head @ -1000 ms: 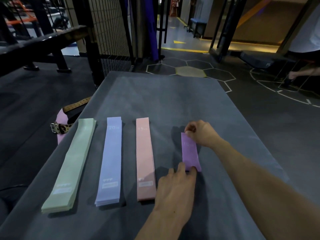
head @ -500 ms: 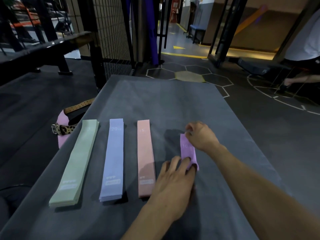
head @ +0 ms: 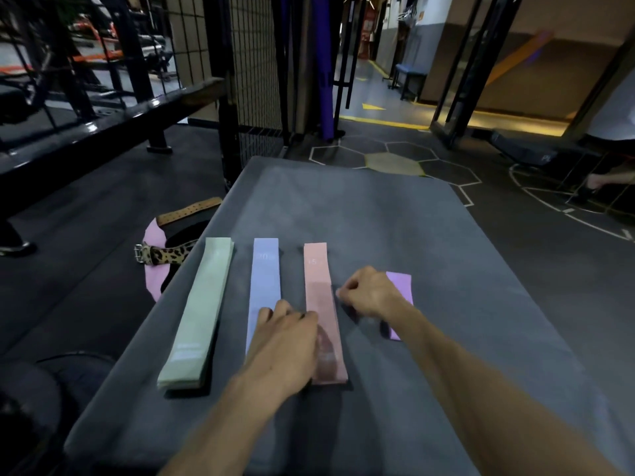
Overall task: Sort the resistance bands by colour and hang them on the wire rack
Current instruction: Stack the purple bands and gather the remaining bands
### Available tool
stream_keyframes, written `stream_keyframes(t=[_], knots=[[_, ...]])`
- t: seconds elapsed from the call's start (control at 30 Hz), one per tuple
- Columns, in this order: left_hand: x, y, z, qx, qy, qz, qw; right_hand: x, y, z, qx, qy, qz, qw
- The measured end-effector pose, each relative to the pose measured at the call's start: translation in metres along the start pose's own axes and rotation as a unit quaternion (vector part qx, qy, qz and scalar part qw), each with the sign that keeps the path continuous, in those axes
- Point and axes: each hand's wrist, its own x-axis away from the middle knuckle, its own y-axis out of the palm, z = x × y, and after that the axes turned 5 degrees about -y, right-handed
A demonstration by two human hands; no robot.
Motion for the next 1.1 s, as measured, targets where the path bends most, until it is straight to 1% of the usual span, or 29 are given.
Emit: stream_keyframes(t=[0.07,0.23,0.47,0.6,0.67,0.73,0.8,0.87,0.97,1.0,1.1], knots=[[0.0,0.005,0.0,0.004,0.011,0.003,1.0,-0.005,0.007,-0.005,-0.03,0.031,-0.012,0.999],[-0.004,0.009,0.0,0.015,0.016,0.021,1.0,-0.011,0.016,-0.014,-0.05,0.066,-0.013,0.997],[-0.007,0.01,0.002,0.011,0.01,0.015,1.0,-0.015,0.022,-0.014,-0.115,0.109,0.01,0.987],[-0.007,0.008,0.002,0.001,0.009,0.011,1.0,-0.015,0.024,-0.015,-0.111,0.112,0.012,0.987],[-0.006,0.008,0.002,0.0,0.012,0.009,1.0,-0.018,0.022,-0.016,-0.104,0.11,-0.009,0.988],[-0.006,0.007,0.002,-0.005,0.014,0.004,1.0,-0.022,0.015,-0.022,-0.065,0.105,-0.034,0.992],[-0.008,0.006,0.001,-0.008,0.015,0.003,1.0,-0.031,0.008,-0.029,0.015,0.07,-0.012,0.997],[-0.01,0.003,0.001,-0.015,0.02,-0.007,1.0,-0.044,0.001,-0.037,0.075,0.002,0.022,0.997],[-0.014,0.003,-0.003,-0.019,0.032,-0.009,0.999,-0.07,-0.004,-0.049,0.144,-0.112,0.018,0.983],[-0.015,0.003,-0.005,-0.014,0.035,-0.005,0.999,-0.079,-0.003,-0.051,0.164,-0.133,0.011,0.977],[-0.019,0.004,-0.01,-0.009,0.045,0.002,0.999,-0.098,0.001,-0.055,0.208,-0.145,-0.002,0.967]])
